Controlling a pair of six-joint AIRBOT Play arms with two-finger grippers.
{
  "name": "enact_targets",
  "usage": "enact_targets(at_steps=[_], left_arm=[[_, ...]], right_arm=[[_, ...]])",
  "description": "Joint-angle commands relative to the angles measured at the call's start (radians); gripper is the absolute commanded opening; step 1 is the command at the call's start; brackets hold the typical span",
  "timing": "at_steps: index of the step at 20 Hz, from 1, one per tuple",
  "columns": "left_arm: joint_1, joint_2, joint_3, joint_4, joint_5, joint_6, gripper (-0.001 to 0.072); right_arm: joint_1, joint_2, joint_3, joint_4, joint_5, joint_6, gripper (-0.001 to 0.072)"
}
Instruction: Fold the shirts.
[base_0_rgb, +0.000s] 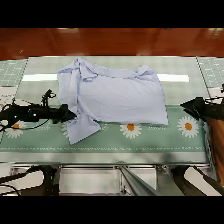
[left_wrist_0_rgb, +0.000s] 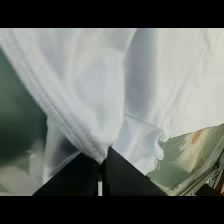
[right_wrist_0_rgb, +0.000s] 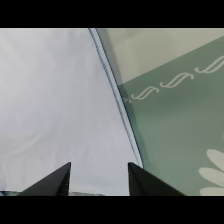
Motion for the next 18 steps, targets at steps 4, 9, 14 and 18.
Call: enact_targets(at_steps=[4,9,14,18], left_arm=[[-0.013,-0.007,0.082,0.009,-0.067,-0.001,0.0021],[-0.002,-0.007,0.102,0.051,-0.116,-0.002,0.0021],[-0.002,-0.007,0.102,0.053,-0.115,-0.002,0.0021],[-0.002,-0.007,0.102,0.053,-0.121,-0.002,0.0021]], right_arm=[[-0.001,0.001,0.000,-0.218,0.010,0.077,0.0408],[-0.001,0.001,-0.028,-0.274,0.097,0.103,0.0409],[0.000,-0.061,-0.083,-0.157,0.121,0.049,0.0417],[0.000,-0.161,-0.083,-0.095,0.124,0.020,0.0419]])
